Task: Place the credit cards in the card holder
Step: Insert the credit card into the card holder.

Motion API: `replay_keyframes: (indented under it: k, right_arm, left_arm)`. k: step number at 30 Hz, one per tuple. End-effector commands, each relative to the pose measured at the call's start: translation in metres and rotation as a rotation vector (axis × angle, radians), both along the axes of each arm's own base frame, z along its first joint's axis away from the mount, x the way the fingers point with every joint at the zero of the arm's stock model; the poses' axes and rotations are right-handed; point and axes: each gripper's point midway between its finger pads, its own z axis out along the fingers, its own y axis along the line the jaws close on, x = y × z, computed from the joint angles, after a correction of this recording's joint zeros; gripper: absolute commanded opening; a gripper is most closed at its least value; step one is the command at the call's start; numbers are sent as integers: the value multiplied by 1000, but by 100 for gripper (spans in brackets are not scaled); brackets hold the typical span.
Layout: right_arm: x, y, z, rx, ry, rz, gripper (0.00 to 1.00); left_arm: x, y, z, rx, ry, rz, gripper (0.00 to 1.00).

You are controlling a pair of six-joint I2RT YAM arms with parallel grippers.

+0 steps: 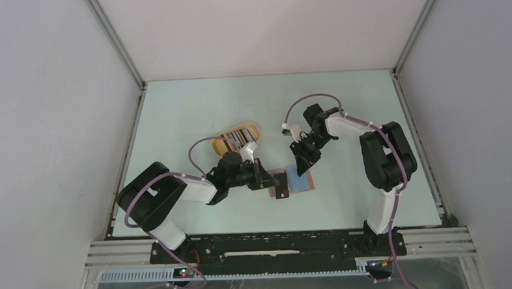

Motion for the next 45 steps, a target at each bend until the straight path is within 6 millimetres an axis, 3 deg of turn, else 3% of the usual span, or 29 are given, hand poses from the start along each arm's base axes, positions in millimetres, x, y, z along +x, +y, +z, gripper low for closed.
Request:
replay_keyframes:
  k: [1,20,33,45]
  right_arm:
    - [6,-2,0,-36,-6,5,32]
    - [7,-8,-16,-120,9,-3,30]
    - [7,-8,-16,-123,10,-7,30]
    - [7,-8,-18,-128,12,-8,30]
  left_arm:
    - [10,-10,25,-96,7,-23,0]
    - [25,-15,3,-54,106,2,0]
    - [43,3,41,-205,-34,196,0]
    - [56,11,18,-236,13,320,0]
